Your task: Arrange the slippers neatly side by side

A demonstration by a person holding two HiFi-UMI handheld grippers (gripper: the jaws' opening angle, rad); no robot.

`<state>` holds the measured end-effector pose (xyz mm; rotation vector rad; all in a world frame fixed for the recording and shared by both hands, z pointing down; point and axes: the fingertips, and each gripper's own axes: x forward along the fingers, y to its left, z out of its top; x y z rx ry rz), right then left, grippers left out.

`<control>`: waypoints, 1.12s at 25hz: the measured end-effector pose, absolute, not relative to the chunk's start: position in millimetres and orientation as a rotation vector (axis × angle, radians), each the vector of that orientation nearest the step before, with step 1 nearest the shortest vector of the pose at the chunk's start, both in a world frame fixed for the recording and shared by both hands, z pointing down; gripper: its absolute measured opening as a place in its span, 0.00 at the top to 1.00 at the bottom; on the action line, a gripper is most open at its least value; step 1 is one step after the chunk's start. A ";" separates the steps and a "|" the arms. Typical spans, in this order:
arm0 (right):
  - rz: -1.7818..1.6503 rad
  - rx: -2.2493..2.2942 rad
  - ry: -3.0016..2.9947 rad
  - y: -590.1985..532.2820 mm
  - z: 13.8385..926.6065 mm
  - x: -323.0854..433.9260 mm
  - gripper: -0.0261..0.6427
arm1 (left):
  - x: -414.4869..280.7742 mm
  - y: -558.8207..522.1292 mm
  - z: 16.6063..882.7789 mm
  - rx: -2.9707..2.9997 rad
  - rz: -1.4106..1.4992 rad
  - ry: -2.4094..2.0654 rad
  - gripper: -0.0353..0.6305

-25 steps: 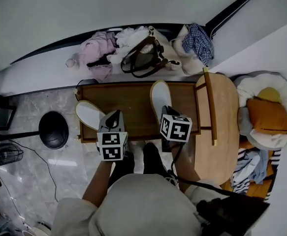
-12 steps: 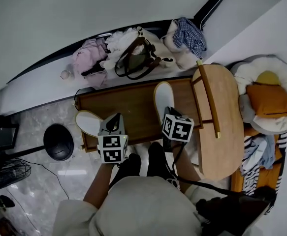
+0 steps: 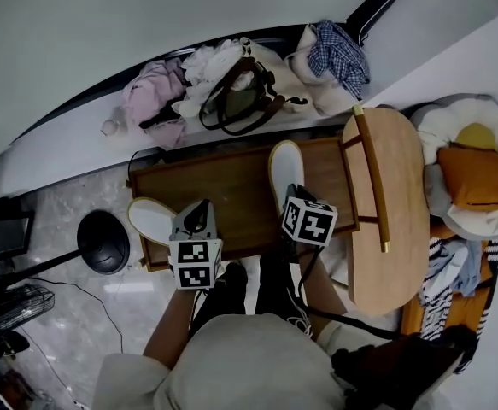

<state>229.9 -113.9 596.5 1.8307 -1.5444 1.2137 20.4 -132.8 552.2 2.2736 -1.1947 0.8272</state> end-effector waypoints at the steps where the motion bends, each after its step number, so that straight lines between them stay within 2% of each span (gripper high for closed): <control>1: 1.218 1.828 -1.541 -116.5 599.5 230.6 0.89 | 21.4 -134.7 553.5 2.269 0.826 -1.195 0.94; 28: 1.272 1.753 -1.509 -123.0 637.0 224.3 0.89 | 2.0 -144.9 584.9 2.147 0.813 -1.249 0.94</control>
